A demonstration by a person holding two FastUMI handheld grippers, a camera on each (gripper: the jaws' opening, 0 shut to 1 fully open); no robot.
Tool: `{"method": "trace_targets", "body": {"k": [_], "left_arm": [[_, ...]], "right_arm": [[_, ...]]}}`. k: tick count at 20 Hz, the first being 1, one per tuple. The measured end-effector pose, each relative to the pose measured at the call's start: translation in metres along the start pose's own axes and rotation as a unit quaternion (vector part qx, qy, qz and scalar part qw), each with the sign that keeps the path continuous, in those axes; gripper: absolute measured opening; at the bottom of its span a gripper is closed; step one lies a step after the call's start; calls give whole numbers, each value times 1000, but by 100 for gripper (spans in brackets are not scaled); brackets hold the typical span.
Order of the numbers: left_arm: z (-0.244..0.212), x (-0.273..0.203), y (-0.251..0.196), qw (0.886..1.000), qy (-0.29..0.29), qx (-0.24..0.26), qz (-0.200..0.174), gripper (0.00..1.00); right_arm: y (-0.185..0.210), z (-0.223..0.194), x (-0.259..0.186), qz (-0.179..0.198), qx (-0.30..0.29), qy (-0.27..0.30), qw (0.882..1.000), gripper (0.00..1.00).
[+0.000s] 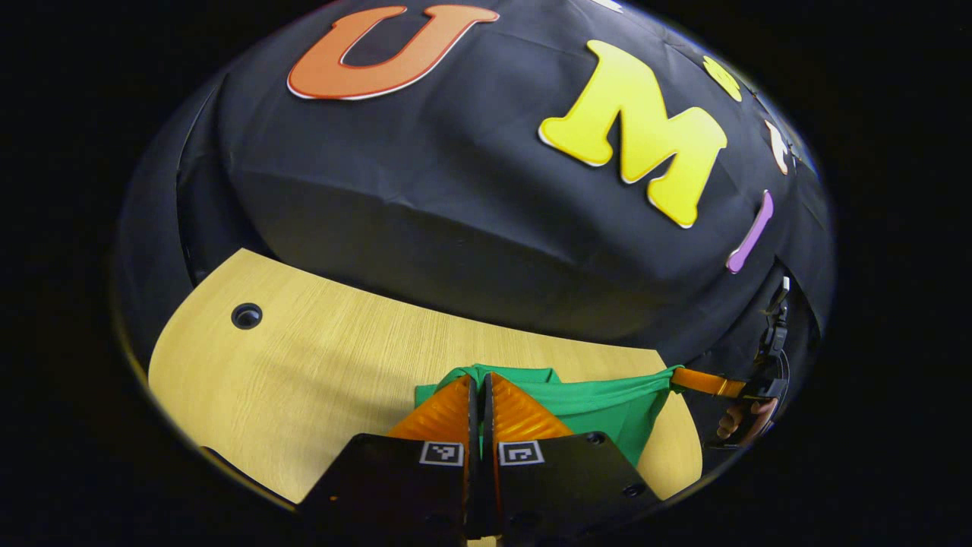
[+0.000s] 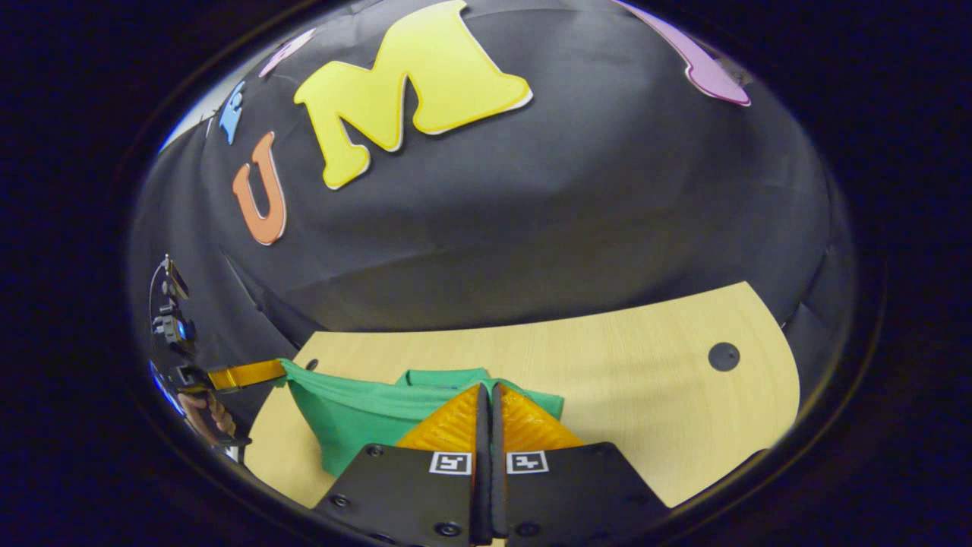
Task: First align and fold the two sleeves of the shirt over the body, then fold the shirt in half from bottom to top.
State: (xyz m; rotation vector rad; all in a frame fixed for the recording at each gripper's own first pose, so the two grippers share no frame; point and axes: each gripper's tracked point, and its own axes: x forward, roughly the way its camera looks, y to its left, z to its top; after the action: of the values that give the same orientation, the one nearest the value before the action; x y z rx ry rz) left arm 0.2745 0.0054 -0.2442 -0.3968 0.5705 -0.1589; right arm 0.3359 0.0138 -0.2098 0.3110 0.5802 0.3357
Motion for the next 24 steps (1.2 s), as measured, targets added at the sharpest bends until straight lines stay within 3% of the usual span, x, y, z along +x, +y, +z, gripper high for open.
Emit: {"method": "trace_targets", "body": {"k": [5,9,10,11,13,15,21,24], "left_arm": [[-19,54,28,1000,-9,-1,22,3],[-26,74,40,999,-23,10,37,11],[-31,81,42,999,-18,15,44,23],[-32,79,44,998,-14,24,56,49],[-27,66,45,996,-23,39,78,100],[-16,44,35,995,-35,55,79,100],[45,-65,-20,986,-112,93,77,100],[75,-134,-50,975,-162,127,81,98]], "right_arm": [[-13,-23,59,-7,-22,-5,1000,2],[-25,-36,89,-34,-38,-9,999,4],[-27,-38,90,-43,-34,-8,998,17],[-30,-39,89,-48,-33,-8,998,16],[-27,-35,77,-54,-36,-16,998,58],[-27,-27,56,-75,-40,-31,996,100],[27,11,-55,-84,-78,-96,989,96],[67,33,-129,-90,-107,-146,979,99]]}}
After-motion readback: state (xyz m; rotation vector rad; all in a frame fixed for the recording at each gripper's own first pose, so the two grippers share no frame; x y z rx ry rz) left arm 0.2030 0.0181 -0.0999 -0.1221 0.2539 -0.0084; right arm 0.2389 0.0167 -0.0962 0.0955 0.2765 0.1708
